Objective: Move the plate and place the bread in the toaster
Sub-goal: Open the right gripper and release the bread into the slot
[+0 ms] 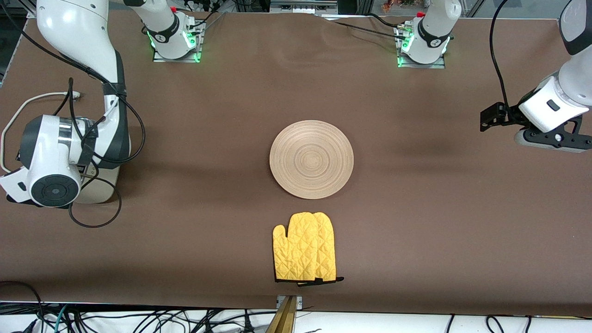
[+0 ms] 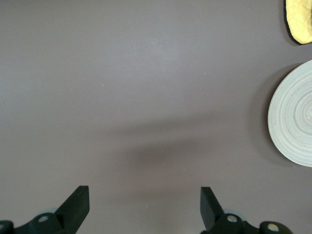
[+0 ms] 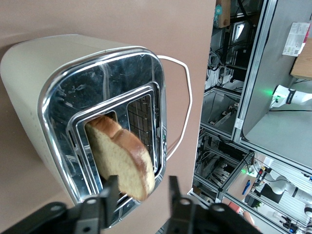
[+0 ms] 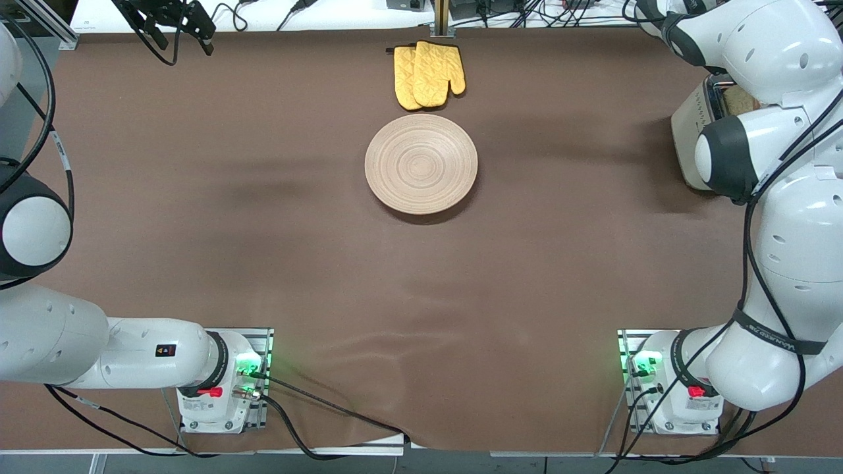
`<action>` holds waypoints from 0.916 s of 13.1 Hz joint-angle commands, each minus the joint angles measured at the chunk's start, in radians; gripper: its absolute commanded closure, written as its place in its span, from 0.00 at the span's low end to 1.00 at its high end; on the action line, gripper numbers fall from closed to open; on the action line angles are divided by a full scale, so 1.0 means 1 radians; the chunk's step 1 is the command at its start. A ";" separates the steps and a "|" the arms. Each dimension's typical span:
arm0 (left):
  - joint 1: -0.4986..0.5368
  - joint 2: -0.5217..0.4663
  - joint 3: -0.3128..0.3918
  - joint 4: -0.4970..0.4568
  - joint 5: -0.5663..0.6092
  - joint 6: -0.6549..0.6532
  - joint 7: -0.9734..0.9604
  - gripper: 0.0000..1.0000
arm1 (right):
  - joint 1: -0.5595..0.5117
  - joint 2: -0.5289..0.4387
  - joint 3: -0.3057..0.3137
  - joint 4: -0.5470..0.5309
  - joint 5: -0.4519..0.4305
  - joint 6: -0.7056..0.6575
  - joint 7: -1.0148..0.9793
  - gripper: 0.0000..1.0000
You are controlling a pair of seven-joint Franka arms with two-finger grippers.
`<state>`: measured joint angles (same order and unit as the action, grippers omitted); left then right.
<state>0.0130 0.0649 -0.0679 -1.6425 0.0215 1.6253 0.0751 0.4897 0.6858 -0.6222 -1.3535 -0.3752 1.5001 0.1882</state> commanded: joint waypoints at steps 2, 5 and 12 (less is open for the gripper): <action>0.001 0.015 0.000 0.033 -0.012 -0.016 0.005 0.00 | -0.008 -0.078 -0.011 0.043 0.085 -0.004 -0.128 0.00; 0.001 0.015 0.000 0.033 -0.012 -0.016 0.003 0.00 | -0.025 -0.149 -0.013 0.089 0.331 -0.003 -0.292 0.00; -0.010 0.013 -0.006 0.053 -0.015 -0.019 0.003 0.00 | 0.064 -0.230 0.042 0.109 0.559 -0.017 -0.288 0.00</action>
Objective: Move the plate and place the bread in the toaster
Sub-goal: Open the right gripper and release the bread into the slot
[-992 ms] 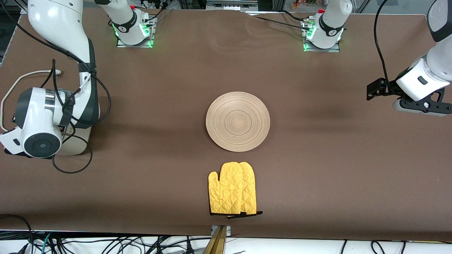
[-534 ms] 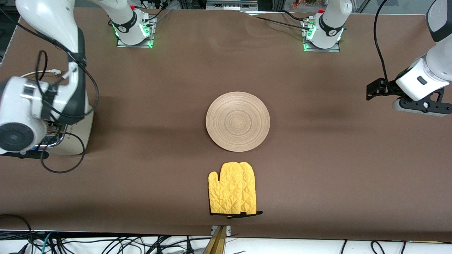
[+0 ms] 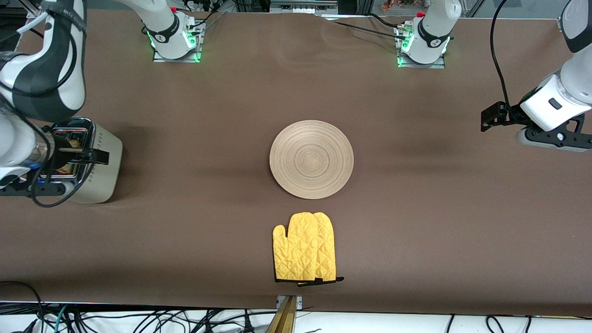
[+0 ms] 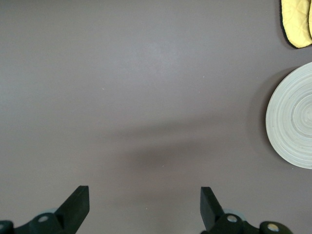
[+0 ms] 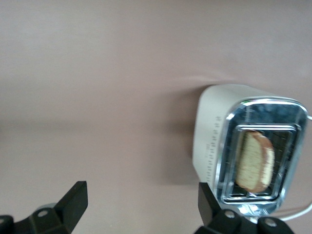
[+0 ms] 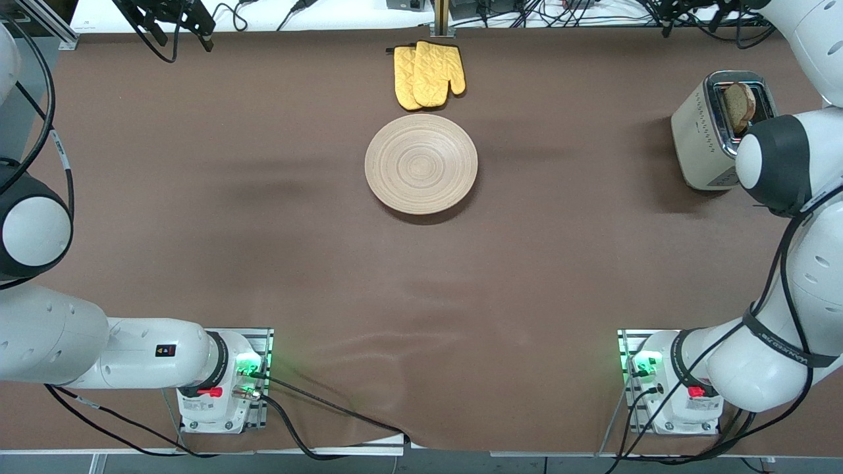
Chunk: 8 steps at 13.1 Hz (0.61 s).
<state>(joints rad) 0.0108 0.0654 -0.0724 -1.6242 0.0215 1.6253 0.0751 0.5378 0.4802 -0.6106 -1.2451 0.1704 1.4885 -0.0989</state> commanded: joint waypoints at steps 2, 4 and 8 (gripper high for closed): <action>-0.009 0.013 -0.001 0.038 -0.014 -0.018 -0.003 0.00 | -0.120 -0.128 0.226 -0.067 0.011 0.059 -0.005 0.00; 0.006 0.008 0.003 0.037 -0.012 -0.021 0.005 0.00 | -0.217 -0.221 0.353 -0.132 -0.043 0.154 -0.004 0.00; 0.006 0.016 0.008 0.038 -0.012 -0.008 0.005 0.00 | -0.405 -0.376 0.526 -0.287 -0.072 0.170 -0.010 0.00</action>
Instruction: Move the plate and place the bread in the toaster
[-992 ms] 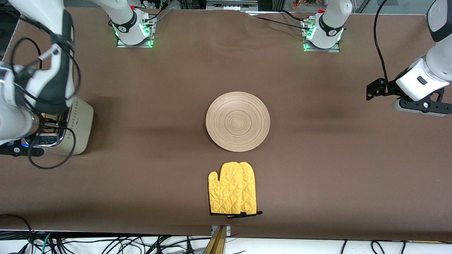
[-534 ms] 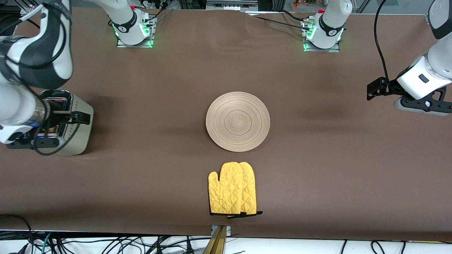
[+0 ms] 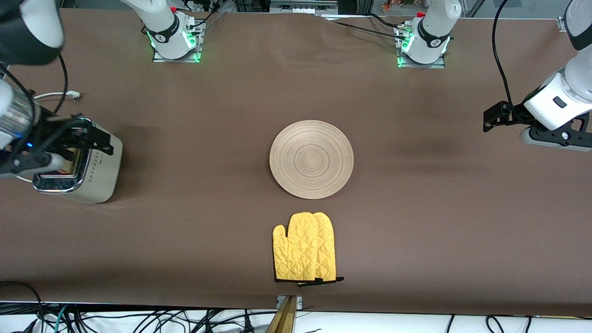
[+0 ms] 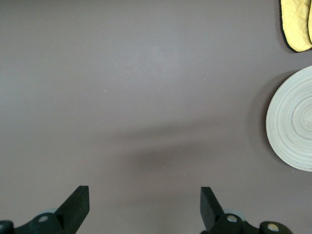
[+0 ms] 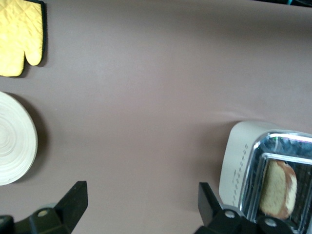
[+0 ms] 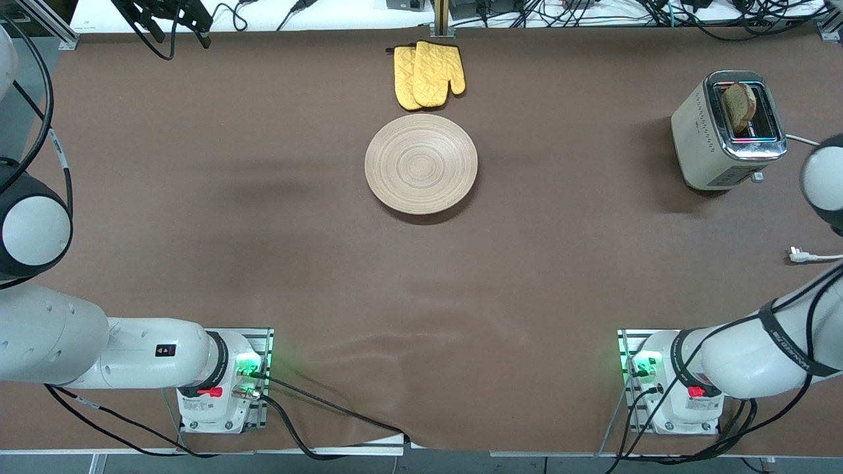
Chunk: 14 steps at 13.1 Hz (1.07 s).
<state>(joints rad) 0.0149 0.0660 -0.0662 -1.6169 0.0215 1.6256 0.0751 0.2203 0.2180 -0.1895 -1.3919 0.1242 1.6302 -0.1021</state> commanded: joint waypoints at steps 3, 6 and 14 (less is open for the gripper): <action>0.002 0.023 0.003 0.031 -0.012 0.000 0.005 0.00 | -0.159 -0.167 0.203 -0.215 -0.112 0.011 -0.001 0.00; 0.002 0.021 -0.003 0.031 -0.011 0.026 0.008 0.00 | -0.167 -0.169 0.223 -0.217 -0.121 0.002 0.018 0.00; 0.000 0.020 -0.006 0.031 -0.012 0.030 0.018 0.00 | -0.165 -0.140 0.223 -0.187 -0.121 -0.013 0.073 0.00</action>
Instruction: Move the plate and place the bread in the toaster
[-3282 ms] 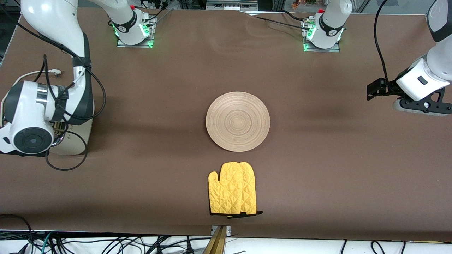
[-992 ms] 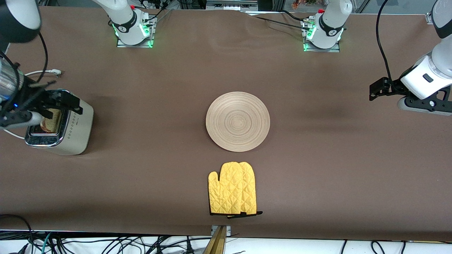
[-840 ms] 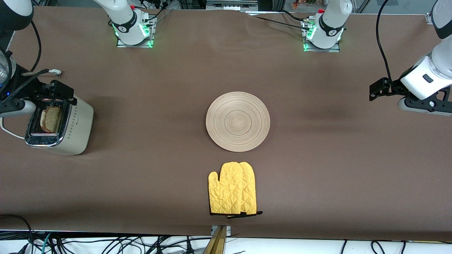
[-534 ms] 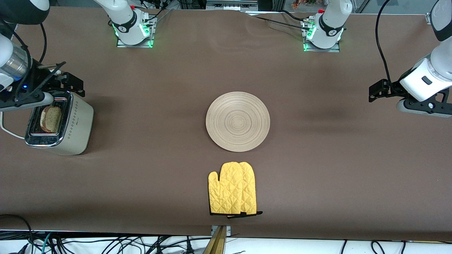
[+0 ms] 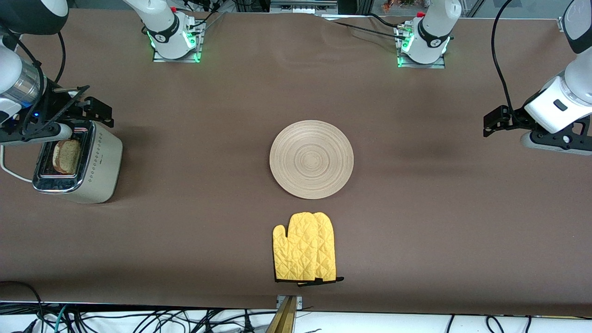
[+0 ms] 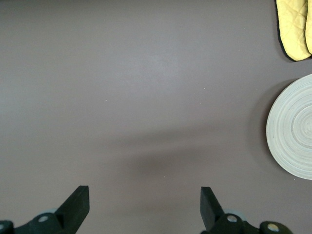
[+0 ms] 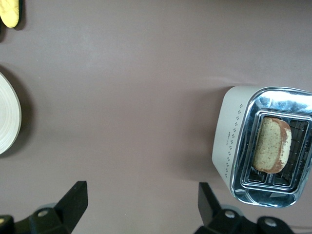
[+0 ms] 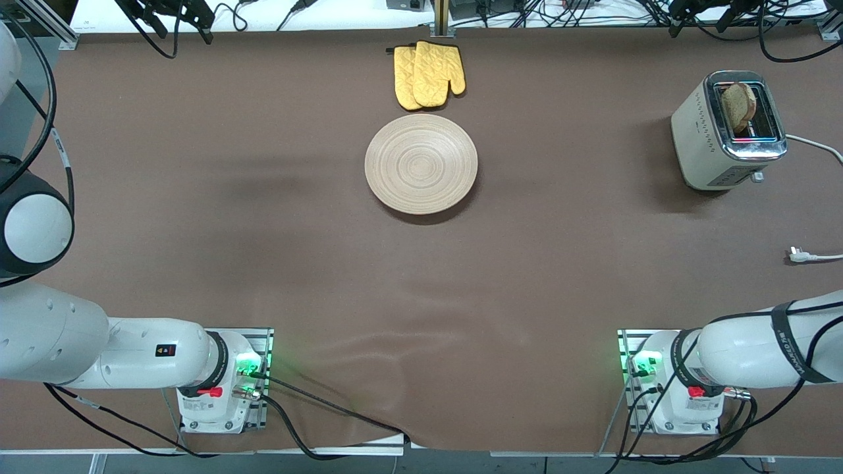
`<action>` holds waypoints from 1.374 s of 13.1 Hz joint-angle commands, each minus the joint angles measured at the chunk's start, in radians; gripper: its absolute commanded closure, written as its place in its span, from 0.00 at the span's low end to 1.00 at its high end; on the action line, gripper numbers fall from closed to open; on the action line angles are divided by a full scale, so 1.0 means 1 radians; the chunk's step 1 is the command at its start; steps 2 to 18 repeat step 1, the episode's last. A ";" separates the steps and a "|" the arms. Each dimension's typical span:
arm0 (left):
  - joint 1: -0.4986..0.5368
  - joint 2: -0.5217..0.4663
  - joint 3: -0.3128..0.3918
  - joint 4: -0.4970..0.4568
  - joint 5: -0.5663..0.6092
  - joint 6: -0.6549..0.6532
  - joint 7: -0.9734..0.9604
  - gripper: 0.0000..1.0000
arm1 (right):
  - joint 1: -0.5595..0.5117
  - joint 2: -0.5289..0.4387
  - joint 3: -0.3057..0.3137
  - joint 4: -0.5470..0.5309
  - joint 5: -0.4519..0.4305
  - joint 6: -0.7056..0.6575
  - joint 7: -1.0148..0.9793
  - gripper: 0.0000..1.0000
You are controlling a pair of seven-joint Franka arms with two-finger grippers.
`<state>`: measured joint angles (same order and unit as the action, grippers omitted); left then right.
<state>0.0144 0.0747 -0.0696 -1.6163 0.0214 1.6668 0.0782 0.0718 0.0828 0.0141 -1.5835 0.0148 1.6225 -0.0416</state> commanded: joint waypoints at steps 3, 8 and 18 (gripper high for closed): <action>0.001 0.011 -0.001 0.030 -0.012 -0.012 0.015 0.00 | -0.017 -0.005 0.020 0.005 -0.010 -0.006 0.012 0.00; 0.001 0.011 -0.001 0.030 -0.012 -0.012 0.015 0.00 | -0.017 -0.005 0.020 0.005 -0.010 -0.006 0.012 0.00; 0.001 0.011 -0.001 0.030 -0.012 -0.012 0.015 0.00 | -0.017 -0.005 0.020 0.005 -0.010 -0.006 0.012 0.00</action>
